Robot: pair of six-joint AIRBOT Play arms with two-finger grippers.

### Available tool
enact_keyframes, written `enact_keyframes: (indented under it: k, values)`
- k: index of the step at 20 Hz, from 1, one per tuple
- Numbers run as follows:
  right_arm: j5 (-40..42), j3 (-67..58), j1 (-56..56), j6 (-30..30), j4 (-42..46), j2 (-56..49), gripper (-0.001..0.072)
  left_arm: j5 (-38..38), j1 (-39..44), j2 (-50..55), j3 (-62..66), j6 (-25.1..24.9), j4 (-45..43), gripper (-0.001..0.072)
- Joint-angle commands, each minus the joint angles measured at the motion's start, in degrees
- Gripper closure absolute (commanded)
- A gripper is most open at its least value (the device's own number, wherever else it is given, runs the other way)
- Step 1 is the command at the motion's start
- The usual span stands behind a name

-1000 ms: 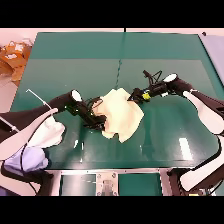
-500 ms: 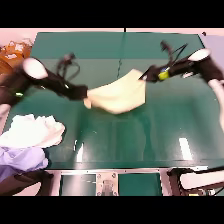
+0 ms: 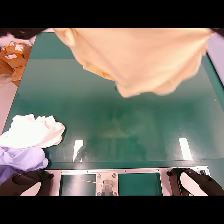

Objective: Fold the shirts.

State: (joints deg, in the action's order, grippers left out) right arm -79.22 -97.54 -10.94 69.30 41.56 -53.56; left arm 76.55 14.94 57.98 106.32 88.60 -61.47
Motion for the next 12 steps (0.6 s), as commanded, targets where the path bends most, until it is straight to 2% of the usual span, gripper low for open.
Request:
enact_keyframes:
  k: [1,5,7,10,12]
  values:
    - [2.2,-0.9,-1.4,2.7,5.0,5.7,0.0692,6.1,-0.1,-0.5,4.6,-1.5,-1.6,0.0683]
    - [2.9,4.4,0.1,2.4,5.0,-0.2,0.0692,4.1,-0.1,0.3,-5.9,-2.1,-2.1,0.0682]
    - [5.3,10.3,3.2,0.4,5.0,-5.2,0.0692,-1.2,-0.1,0.4,-17.8,-2.1,-0.7,0.0682]
    - [13.0,21.3,8.9,-1.1,5.0,-15.1,0.069,-17.2,-0.1,0.4,-40.5,-4.8,3.2,0.0682]
    - [19.0,26.3,11.7,-1.5,5.0,-22.9,0.0624,-29.3,-0.1,0.4,-54.4,-7.3,6.6,0.0682]
